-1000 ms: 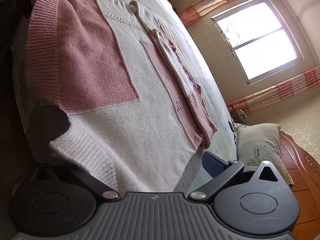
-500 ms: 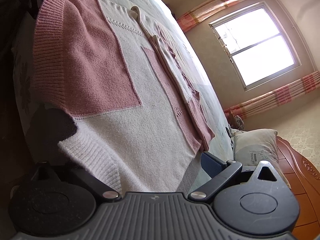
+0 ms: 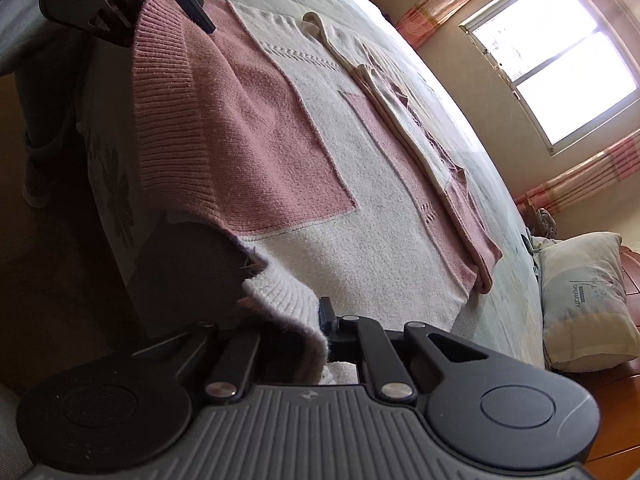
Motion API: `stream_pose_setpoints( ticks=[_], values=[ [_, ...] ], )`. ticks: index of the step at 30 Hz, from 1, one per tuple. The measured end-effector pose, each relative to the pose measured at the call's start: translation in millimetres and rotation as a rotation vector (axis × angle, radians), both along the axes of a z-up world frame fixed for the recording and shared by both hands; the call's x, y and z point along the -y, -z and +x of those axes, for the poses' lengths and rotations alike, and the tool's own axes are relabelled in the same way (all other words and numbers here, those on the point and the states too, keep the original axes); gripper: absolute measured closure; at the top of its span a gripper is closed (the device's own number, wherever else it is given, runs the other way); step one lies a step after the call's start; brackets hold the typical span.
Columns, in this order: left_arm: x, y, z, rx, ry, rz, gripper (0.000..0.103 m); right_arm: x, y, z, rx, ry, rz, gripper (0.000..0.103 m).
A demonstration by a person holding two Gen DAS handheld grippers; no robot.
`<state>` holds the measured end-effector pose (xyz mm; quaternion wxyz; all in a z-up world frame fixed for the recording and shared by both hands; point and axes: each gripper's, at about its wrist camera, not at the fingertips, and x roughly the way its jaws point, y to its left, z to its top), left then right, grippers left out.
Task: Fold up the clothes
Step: 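Close both grippers on the pink ribbed hem, then lift the hem with both grippers and fold it over the sweater body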
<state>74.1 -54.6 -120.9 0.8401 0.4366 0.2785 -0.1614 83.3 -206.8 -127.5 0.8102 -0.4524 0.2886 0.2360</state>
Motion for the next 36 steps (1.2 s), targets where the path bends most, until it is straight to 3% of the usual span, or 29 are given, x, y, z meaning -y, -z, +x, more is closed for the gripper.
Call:
stream_pose_setpoints(
  ticks=[7, 15, 22, 30, 36],
  values=[
    [-11.4, -13.8, 10.9, -0.09, -0.016, -0.106, 0.092, 7.8, -15.2, 16.2, -0.109, 0.044, 0.095, 0.093],
    [-17.2, -42.7, 17.6, -0.097, 0.0, -0.151, 0.095, 13.8, -46.0, 27.4, -0.135, 0.072, 0.167, 0.093],
    [-15.6, -65.1, 36.5, -0.059, 0.028, -0.114, 0.095, 24.3, -67.4, 48.5, -0.131, 0.099, 0.215, 0.092],
    [-6.1, -81.1, 65.9, -0.016, 0.075, -0.03, 0.095, 26.3, -76.6, 74.1, -0.113, 0.098, 0.2, 0.093],
    [-5.0, -89.8, 97.8, 0.003, 0.064, -0.037, 0.095, 30.6, -87.1, 103.8, -0.091, 0.119, 0.223, 0.093]
  ],
)
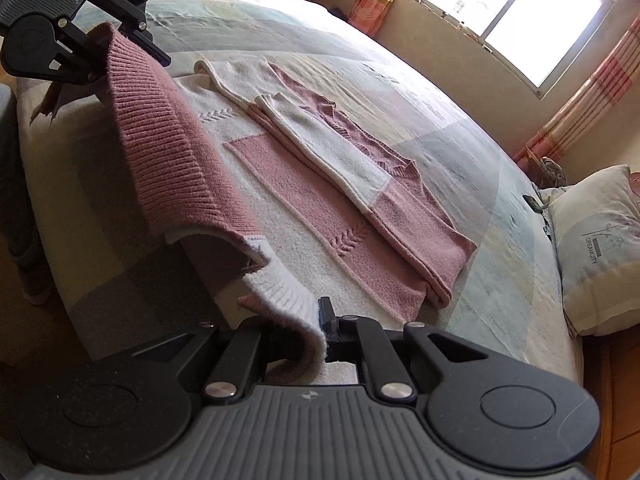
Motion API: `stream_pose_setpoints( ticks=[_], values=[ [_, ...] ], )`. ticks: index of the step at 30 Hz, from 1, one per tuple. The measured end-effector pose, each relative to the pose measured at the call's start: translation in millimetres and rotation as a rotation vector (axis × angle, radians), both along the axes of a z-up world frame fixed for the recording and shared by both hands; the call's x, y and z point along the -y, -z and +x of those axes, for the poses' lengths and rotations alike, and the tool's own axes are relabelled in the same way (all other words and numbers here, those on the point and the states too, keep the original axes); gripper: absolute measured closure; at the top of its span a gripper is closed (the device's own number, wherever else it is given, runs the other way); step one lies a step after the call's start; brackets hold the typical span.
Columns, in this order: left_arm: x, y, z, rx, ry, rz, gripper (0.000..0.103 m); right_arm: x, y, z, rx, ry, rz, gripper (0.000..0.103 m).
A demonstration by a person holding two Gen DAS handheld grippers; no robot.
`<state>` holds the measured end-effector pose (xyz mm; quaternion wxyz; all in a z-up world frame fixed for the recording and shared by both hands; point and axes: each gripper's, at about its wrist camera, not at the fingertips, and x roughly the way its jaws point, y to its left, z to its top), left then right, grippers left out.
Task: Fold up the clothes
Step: 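Lift the hem with both grippers and fold it over the sweater body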
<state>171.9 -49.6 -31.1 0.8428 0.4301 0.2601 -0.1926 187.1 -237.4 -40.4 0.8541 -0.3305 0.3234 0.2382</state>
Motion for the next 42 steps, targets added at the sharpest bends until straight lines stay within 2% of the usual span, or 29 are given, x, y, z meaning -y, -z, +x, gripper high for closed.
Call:
stream_pose_setpoints(
  ticks=[7, 19, 27, 32, 34, 35, 37, 38, 40, 42],
  values=[
    [-11.6, -4.0, 37.2, -0.009, -0.054, -0.065, 0.094, -5.0, -14.0, 39.1, 0.057, 0.001, -0.008, 0.092],
    [-28.2, -0.6, 124.4, -0.011, -0.114, -0.139, 0.094, -13.4, -21.4, 136.7, 0.117, 0.04, 0.027, 0.092],
    [-37.8, 14.4, 180.6, -0.031, -0.141, -0.178, 0.094, -12.4, -5.9, 196.2, 0.11, 0.069, 0.03, 0.092],
    [-46.2, 31.3, 203.4, -0.076, -0.17, -0.216, 0.094, -13.6, 7.7, 231.5, 0.082, 0.085, 0.047, 0.092],
    [-51.2, 41.6, 210.2, -0.109, -0.187, -0.235, 0.085, -15.7, 19.8, 242.3, 0.06, 0.091, 0.049, 0.092],
    [-54.5, 46.6, 213.8, -0.131, -0.202, -0.252, 0.084, -16.8, 27.3, 247.4, 0.047, 0.096, 0.048, 0.092],
    [-62.5, 50.4, 216.4, -0.157, -0.224, -0.305, 0.084, -17.6, 43.5, 254.3, 0.02, 0.116, 0.049, 0.087],
    [-66.7, 51.8, 217.3, -0.169, -0.234, -0.334, 0.082, -17.8, 51.3, 257.2, 0.008, 0.126, 0.05, 0.078],
    [-72.7, 45.9, 213.6, -0.177, -0.25, -0.368, 0.075, -15.4, 59.4, 255.0, 0.019, 0.142, 0.06, 0.071],
    [-77.7, 34.1, 204.5, -0.177, -0.243, -0.396, 0.066, -9.3, 54.2, 249.3, 0.029, 0.16, 0.084, 0.059]
  ],
)
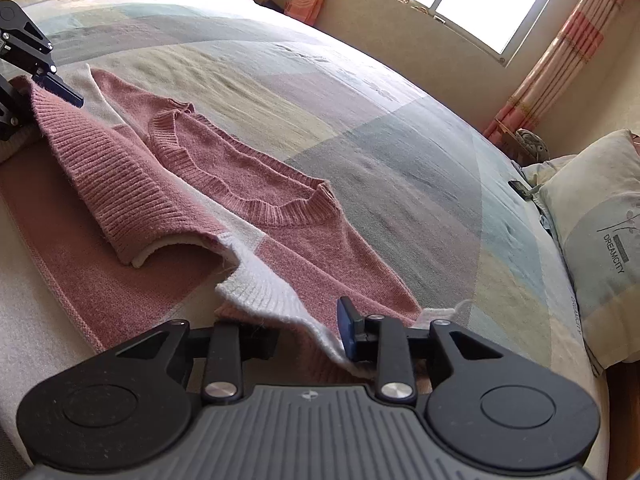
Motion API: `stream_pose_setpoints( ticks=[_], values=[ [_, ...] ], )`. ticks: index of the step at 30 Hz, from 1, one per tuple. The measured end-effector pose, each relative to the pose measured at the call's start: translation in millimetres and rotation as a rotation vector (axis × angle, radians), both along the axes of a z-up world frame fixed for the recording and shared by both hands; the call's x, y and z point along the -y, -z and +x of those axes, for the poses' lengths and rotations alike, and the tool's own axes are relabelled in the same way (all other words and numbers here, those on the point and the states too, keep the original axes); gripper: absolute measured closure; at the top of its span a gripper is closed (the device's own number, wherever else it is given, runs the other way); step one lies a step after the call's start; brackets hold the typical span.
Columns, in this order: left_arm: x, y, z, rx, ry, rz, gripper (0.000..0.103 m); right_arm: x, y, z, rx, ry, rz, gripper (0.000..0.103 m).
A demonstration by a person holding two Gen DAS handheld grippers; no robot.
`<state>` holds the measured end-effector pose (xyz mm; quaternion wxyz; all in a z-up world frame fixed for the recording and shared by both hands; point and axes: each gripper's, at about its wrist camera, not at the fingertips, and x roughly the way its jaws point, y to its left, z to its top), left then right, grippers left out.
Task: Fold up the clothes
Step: 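Lift the hem with both grippers and fold it over the sweater body, then lay the hem down and open both grippers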
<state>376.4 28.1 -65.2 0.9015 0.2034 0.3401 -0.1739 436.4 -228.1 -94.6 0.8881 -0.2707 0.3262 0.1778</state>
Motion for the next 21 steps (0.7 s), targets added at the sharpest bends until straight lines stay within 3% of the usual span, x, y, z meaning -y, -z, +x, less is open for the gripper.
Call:
stream_pose_setpoints(
  ticks=[2, 6, 8, 11, 14, 18, 21],
  values=[
    [-6.2, -20.6, -8.4, 0.016, 0.009, -0.032, 0.054, 10.0, -13.7, -9.7, 0.012, 0.004, 0.04, 0.036],
    [-14.5, -53.1, -28.8, 0.007, 0.02, -0.084, 0.034, 28.7, -45.5, -36.0, 0.058, -0.002, 0.071, 0.026],
    [-19.8, -61.9, -35.4, -0.014, 0.014, -0.105, 0.024, 36.8, -57.5, -49.1, 0.066, -0.006, 0.09, 0.014],
    [-30.6, -68.3, -37.9, -0.046, -0.072, -0.122, 0.024, 47.6, -69.3, -67.2, 0.058, -0.01, 0.124, 0.011],
    [-47.5, -74.1, -48.5, -0.092, -0.095, -0.258, 0.024, 52.2, -69.0, -81.7, 0.038, -0.001, 0.128, 0.011],
    [-54.6, -63.2, -66.9, -0.199, -0.082, -0.351, 0.023, 52.8, -60.1, -100.5, 0.006, -0.016, 0.116, 0.011],
    [-46.3, -41.4, -78.4, -0.296, -0.026, -0.362, 0.023, 51.3, -51.2, -109.6, -0.017, -0.024, 0.103, 0.011]
  ],
)
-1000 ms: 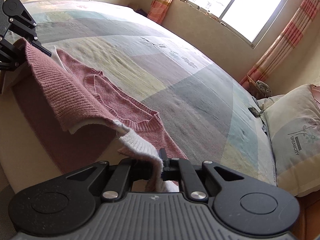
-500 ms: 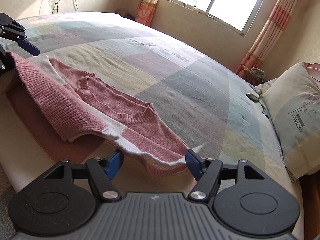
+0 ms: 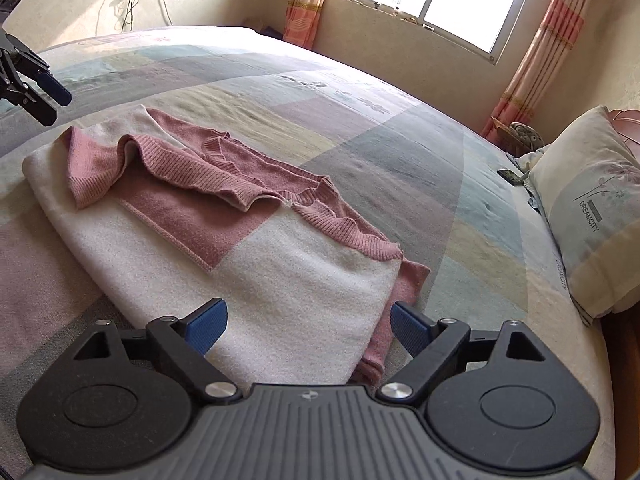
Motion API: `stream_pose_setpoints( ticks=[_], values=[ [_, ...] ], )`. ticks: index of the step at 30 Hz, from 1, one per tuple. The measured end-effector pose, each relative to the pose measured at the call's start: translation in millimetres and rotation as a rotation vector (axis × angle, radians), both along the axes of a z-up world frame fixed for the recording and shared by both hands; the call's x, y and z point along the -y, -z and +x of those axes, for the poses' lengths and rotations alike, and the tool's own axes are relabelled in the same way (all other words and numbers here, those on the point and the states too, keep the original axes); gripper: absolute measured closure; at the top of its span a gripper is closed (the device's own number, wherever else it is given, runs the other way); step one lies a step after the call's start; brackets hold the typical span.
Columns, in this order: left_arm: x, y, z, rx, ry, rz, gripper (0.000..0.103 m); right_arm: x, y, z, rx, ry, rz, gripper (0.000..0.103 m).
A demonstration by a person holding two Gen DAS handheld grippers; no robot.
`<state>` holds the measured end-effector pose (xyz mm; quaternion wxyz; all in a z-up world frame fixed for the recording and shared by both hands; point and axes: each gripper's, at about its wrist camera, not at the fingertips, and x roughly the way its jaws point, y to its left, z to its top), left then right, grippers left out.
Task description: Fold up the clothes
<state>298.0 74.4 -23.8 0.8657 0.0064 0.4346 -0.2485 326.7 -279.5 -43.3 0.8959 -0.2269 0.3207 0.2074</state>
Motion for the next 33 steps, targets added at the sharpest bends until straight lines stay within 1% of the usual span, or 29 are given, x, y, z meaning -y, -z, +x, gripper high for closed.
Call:
stream_pose_setpoints(
  ticks=[2, 5, 9, 12, 14, 15, 17, 19, 20, 23, 24, 28, 30, 32, 33],
  values=[
    [10.4, 17.9, -0.6, -0.047, 0.046, 0.032, 0.023, -1.7, 7.2, -4.3, -0.018, -0.011, -0.006, 0.011],
    [20.2, 39.4, 10.3, -0.1, 0.074, 0.071, 0.023, -5.8, 16.9, -4.0, -0.038, -0.019, -0.006, 0.011],
    [14.5, 39.1, 36.9, -0.081, 0.041, 0.016, 0.023, -12.2, 27.9, 1.8, -0.06, -0.019, 0.009, 0.011],
    [-3.5, 29.5, 57.9, -0.036, -0.037, -0.063, 0.023, -16.3, 33.4, 6.5, -0.059, -0.017, 0.012, 0.011],
    [-19.3, 24.4, 70.4, -0.004, -0.116, -0.097, 0.023, -17.0, 35.2, 9.8, -0.05, -0.012, 0.012, 0.011],
    [-27.2, 22.7, 75.8, 0.018, -0.161, -0.102, 0.023, -17.1, 36.0, 11.5, -0.046, -0.009, 0.012, 0.011],
    [-41.6, 21.8, 83.8, 0.053, -0.26, -0.083, 0.023, -15.6, 37.3, 15.1, -0.043, 0.001, 0.017, 0.011],
    [-58.2, 22.7, 89.5, 0.054, -0.347, -0.091, 0.023, -13.3, 38.6, 19.4, -0.049, 0.016, 0.022, 0.011],
    [-62.2, 22.3, 88.8, 0.056, -0.36, -0.098, 0.023, -12.0, 38.7, 20.3, -0.048, 0.022, 0.026, 0.011],
    [-69.0, 19.9, 82.6, 0.063, -0.366, -0.121, 0.023, -7.5, 37.8, 22.4, -0.042, 0.035, 0.041, 0.011],
    [-65.7, 19.1, 79.7, 0.066, -0.346, -0.118, 0.023, -6.4, 37.0, 23.3, -0.04, 0.039, 0.047, 0.011],
    [-39.7, 18.8, 68.6, 0.074, -0.222, -0.079, 0.023, -5.2, 32.4, 30.6, -0.034, 0.048, 0.088, 0.011],
    [-21.1, 24.9, 62.8, 0.077, -0.143, -0.041, 0.023, -8.7, 29.3, 37.0, -0.025, 0.048, 0.113, 0.011],
    [-6.5, 34.3, 64.7, 0.072, -0.095, -0.01, 0.023, -11.6, 29.8, 45.0, -0.03, 0.043, 0.145, 0.011],
    [-1.8, 40.3, 66.8, 0.066, -0.093, 0.003, 0.023, -12.6, 31.0, 49.4, -0.035, 0.042, 0.163, 0.011]
  ],
)
